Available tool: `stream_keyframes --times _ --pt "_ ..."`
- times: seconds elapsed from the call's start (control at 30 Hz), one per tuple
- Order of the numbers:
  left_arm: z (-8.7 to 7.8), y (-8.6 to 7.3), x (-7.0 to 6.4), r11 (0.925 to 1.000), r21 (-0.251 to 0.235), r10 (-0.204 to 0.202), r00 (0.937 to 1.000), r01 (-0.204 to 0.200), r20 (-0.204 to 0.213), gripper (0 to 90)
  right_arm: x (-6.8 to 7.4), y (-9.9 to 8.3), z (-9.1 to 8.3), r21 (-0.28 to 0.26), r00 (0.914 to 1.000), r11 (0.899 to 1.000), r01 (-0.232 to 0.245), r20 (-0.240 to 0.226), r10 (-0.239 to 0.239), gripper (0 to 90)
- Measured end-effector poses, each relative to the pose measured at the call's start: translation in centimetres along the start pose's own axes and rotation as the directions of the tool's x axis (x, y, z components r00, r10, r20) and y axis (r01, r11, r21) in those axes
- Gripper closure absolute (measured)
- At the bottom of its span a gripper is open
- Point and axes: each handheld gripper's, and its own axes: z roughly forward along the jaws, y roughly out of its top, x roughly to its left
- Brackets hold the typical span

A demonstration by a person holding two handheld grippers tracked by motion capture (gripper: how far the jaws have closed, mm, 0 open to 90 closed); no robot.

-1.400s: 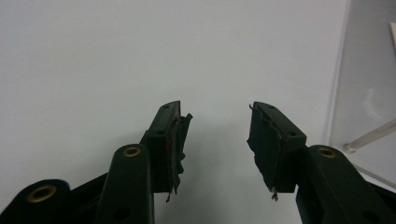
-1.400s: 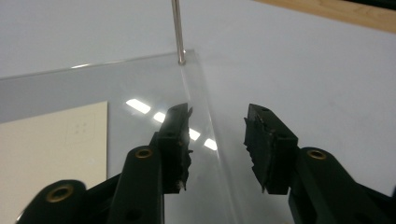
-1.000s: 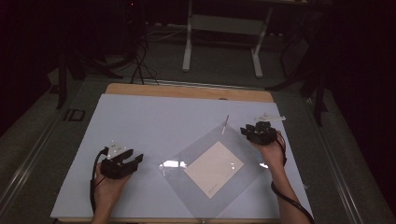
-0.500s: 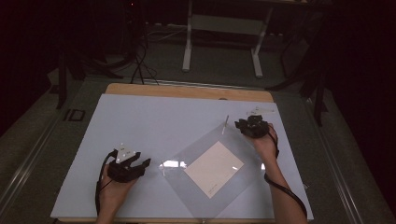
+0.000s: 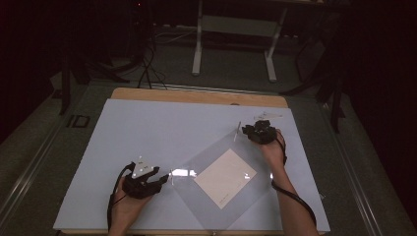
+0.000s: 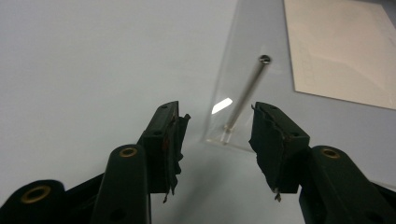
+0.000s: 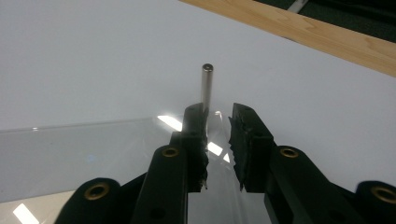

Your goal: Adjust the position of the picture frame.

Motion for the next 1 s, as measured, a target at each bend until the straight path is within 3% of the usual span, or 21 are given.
stream_keyframes --times 0.17,0.33,0.5,0.63,0.73,0.77,0.87,1.0 --pt "0.8 0.4 -0.4 0.9998 0.002 0.021 0.9995 -0.021 0.022 54.6 0.2 0.2 0.2 -0.009 0.9999 1.000 0.008 -0.013 -0.008 74.9" --pt "2.1 0.9 -0.9 0.9990 0.022 0.038 0.9987 -0.039 0.033 64.5 0.4 0.3 0.5 -0.001 0.9996 1.000 0.015 -0.025 -0.015 74.0" --pt "3.1 1.1 -1.4 0.9958 0.054 0.074 0.9972 -0.074 -0.007 82.1 0.5 0.3 0.9 0.001 0.9995 1.000 0.011 -0.029 -0.011 73.2" --pt "3.1 1.1 -1.4 0.9957 0.049 0.079 0.9969 -0.079 -0.004 83.0 0.6 0.3 1.3 0.006 0.9993 1.000 0.017 -0.032 -0.017 73.3" --pt "3.3 1.0 -1.4 0.9970 0.038 0.067 0.9977 -0.067 0.001 70.6 0.7 0.4 1.4 0.007 0.9993 1.000 0.018 -0.034 -0.017 73.2" --pt "3.4 1.0 -1.5 0.9965 0.039 0.074 0.9973 -0.074 -0.002 70.6 0.7 0.4 1.5 0.007 0.9993 1.000 0.018 -0.034 -0.018 72.8" --pt "3.7 0.9 -1.7 0.9944 0.059 0.089 0.9958 -0.087 -0.023 82.7 0.7 0.6 1.7 0.004 0.9993 1.000 0.012 -0.035 -0.012 72.1" --pt "3.7 0.9 -1.8 0.9940 0.060 0.094 0.9949 -0.092 -0.035 83.8 0.6 0.9 2.0 0.005 0.9993 1.000 0.012 -0.036 -0.012 72.2"
